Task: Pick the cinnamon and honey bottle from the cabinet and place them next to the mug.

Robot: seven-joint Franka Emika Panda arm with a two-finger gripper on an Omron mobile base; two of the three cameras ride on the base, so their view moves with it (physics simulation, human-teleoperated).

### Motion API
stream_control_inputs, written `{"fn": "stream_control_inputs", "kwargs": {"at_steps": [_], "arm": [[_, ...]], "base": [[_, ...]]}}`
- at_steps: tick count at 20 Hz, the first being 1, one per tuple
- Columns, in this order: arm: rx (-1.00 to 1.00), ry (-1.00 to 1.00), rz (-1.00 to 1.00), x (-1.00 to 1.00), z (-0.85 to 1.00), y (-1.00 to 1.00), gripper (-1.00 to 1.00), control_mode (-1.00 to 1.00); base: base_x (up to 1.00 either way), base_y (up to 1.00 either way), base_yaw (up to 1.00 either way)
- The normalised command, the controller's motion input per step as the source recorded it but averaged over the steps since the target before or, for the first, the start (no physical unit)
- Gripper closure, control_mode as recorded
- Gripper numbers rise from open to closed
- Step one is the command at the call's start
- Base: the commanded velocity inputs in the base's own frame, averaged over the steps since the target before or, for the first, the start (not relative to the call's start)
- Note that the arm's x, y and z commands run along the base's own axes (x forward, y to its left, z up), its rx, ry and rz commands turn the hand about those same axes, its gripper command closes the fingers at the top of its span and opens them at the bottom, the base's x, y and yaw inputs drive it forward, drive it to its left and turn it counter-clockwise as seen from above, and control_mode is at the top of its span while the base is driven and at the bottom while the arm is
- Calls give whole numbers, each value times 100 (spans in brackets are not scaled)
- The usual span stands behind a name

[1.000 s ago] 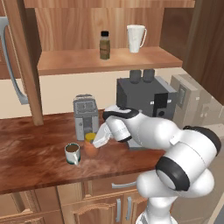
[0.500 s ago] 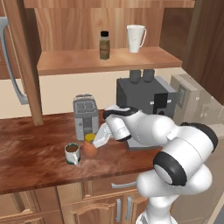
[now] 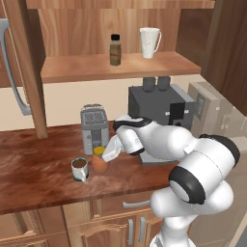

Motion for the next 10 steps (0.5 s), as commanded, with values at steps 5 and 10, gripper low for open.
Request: {"fn": "stream_control_inputs", "kwargs": {"at_steps": [5, 10], "arm": [[0, 0, 0, 0, 0, 0, -100, -100], [0, 0, 0, -8, 5, 0, -100, -100]], "base": [[0, 0, 0], [0, 0, 0]]}}
